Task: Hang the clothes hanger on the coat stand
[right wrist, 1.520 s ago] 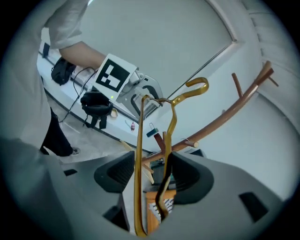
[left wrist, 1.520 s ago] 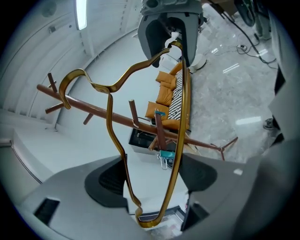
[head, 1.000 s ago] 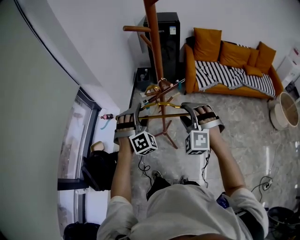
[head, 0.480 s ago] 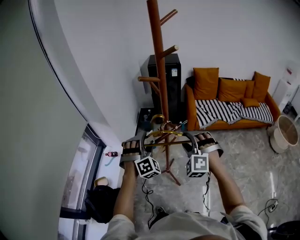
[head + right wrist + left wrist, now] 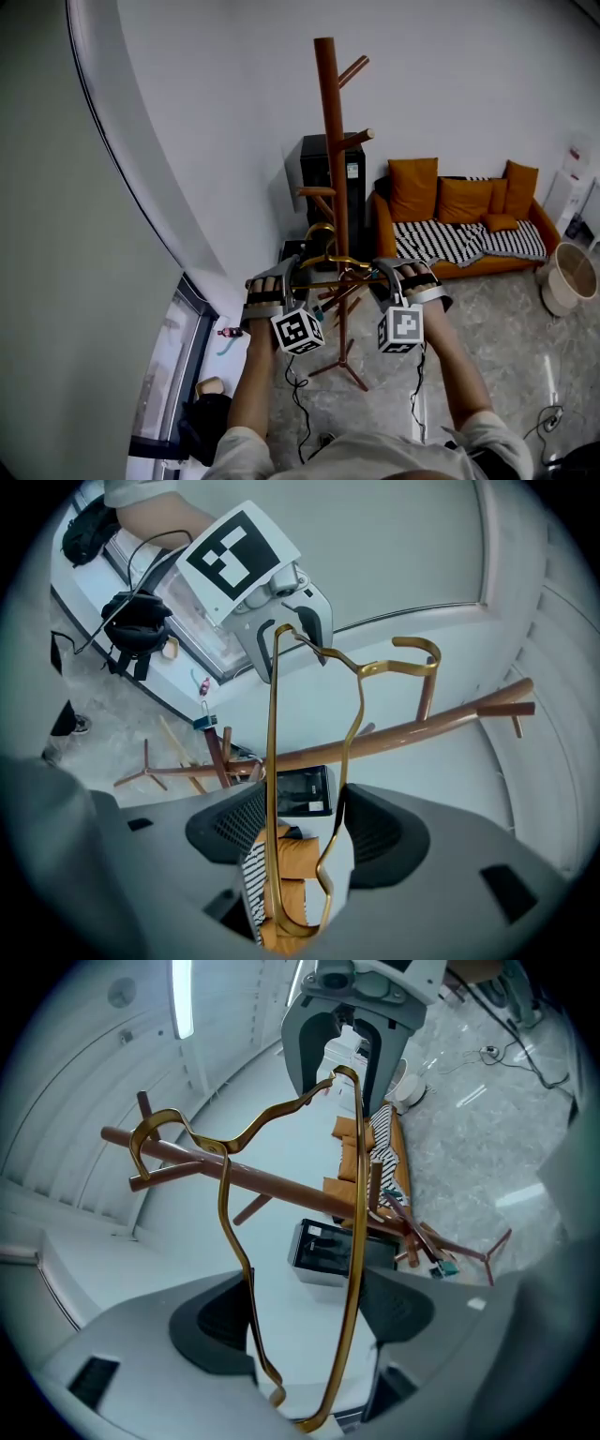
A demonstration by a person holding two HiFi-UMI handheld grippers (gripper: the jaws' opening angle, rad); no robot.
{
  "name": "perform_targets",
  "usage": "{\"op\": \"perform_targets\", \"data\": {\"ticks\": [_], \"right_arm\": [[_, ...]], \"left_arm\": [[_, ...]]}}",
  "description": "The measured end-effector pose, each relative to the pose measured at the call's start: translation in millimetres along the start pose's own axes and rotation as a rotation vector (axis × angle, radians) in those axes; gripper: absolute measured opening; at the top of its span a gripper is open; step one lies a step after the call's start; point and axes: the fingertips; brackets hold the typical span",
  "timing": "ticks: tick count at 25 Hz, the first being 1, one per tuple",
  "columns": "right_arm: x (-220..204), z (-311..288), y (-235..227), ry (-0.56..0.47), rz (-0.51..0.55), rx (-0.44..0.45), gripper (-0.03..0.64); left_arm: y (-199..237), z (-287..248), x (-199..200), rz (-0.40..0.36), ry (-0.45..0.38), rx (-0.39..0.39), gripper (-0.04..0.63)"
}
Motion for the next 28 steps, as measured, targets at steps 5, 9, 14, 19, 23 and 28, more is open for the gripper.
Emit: {"op": "perform_targets", "data": {"ticks": [5, 9, 14, 19, 23, 28], "right_arm": [[11.0, -1.7, -40.8, 0.026, -0.009, -0.047, 0.255], [16.6, -6.6, -66.0, 0.052, -0.017, -0.078, 0.255], [16.4, -11.6, -88.8, 0.067, -0.018, -0.107, 0.255], [15.8, -16.1, -98.3, 0.104, -0.006, -0.115, 0.255], [12.8, -20.8, -106.6, 0.136, -0.016, -0.122, 0.255], [8.5, -28.4, -106.3, 0.175, -0.013, -0.117, 0.255]], "left_arm": [[44.3, 1.5, 2.4, -0.022, -0.033, 0.033, 0.347], [71.2, -2.4, 3.0, -0.038, -0.061, 0.052, 0.347], [96.5, -9.4, 9.6, -0.056, -0.093, 0.071, 0.347], [105.4, -16.7, 11.4, -0.050, -0.132, 0.071, 0.347], [114.2, -23.3, 15.2, -0.060, -0.160, 0.072, 0.348], [111.7, -35.0, 15.4, -0.053, -0.184, 0.059, 0.348]]}}
Point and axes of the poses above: the fingertips, and each gripper's own axes: z backward along the fingers, y to its left, x out of its top, and after that the axes turned 4 degrees about -x, right-handed
